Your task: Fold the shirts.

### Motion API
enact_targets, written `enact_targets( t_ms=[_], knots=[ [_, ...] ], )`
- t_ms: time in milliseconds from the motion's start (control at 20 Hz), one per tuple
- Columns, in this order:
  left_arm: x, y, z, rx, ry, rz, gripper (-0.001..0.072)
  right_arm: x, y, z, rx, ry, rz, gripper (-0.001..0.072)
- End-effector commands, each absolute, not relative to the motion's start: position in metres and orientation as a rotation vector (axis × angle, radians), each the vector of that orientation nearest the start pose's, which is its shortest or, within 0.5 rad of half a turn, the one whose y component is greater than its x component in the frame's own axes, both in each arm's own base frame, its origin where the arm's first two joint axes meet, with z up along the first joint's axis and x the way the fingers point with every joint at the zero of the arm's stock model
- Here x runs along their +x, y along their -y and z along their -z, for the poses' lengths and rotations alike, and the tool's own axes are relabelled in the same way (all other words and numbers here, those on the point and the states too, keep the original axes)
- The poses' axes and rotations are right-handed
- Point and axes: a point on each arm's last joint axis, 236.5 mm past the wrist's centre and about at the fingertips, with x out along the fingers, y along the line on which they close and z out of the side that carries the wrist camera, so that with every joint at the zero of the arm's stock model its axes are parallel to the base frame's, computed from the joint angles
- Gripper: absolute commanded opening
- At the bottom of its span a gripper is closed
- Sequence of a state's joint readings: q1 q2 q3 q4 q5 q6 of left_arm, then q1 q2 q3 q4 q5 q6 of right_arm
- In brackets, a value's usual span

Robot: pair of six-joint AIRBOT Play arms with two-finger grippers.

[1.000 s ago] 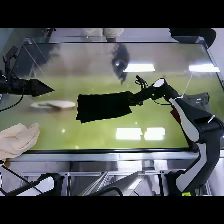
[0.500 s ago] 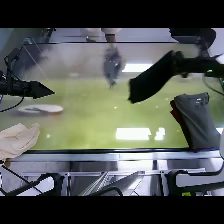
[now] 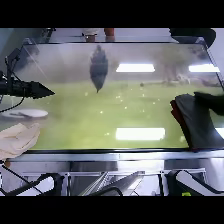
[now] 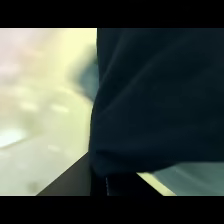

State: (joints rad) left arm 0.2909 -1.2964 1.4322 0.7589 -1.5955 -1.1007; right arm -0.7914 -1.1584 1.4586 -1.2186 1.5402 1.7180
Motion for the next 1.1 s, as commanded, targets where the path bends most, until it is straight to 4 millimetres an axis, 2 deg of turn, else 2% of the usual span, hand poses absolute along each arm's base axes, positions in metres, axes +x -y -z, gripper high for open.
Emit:
enact_targets(
  t_ms=[0, 100, 200, 300, 450, 500, 550, 600, 650, 850, 950, 1050],
  knots=[
    [0.368, 0.069, -0.146, -0.355, -1.098, 0.706, 0.0017, 0.216, 0.192, -0.077, 0.84, -1.221, 0.611, 0.0017],
    [0.365, 0.07, -0.145, -0.355, -1.11, 0.714, 0.0017, 0.194, 0.181, -0.045, 0.905, -1.301, 0.611, 0.0017],
    [0.362, 0.07, -0.145, -0.354, -1.118, 0.721, 0.0017, 0.183, 0.174, -0.029, 0.928, -1.346, 0.613, 0.0017],
    [0.363, 0.07, -0.145, -0.354, -1.118, 0.721, 0.0017, 0.178, 0.174, -0.024, 0.919, -1.362, 0.618, 0.0018],
    [0.363, 0.07, -0.145, -0.354, -1.117, 0.721, 0.0018, 0.182, 0.179, -0.023, 0.909, -1.339, 0.627, 0.0019],
    [0.363, 0.07, -0.145, -0.354, -1.118, 0.721, 0.0017, 0.182, 0.179, -0.023, 0.91, -1.339, 0.627, 0.0086],
    [0.362, 0.07, -0.145, -0.354, -1.118, 0.721, 0.0018, 0.182, 0.178, -0.023, 0.912, -1.341, 0.627, 0.0356],
    [0.363, 0.07, -0.145, -0.354, -1.117, 0.721, 0.0018, 0.18, 0.177, -0.023, 0.915, -1.35, 0.624, 0.0521],
    [0.363, 0.07, -0.145, -0.354, -1.117, 0.721, 0.0018, 0.178, 0.174, -0.023, 0.923, -1.362, 0.622, 0.0499],
    [0.363, 0.071, -0.145, -0.355, -1.115, 0.72, 0.0018, 0.166, 0.156, -0.027, 1.046, -1.415, 0.677, 0.0499],
    [0.363, 0.07, -0.145, -0.355, -1.114, 0.72, 0.0018, 0.176, 0.147, -0.036, 1.075, -1.371, 0.634, 0.0499],
    [0.366, 0.07, -0.146, -0.357, -1.103, 0.712, 0.0018, 0.204, 0.128, -0.059, 1.101, -1.251, 0.495, 0.0499]
  ],
)
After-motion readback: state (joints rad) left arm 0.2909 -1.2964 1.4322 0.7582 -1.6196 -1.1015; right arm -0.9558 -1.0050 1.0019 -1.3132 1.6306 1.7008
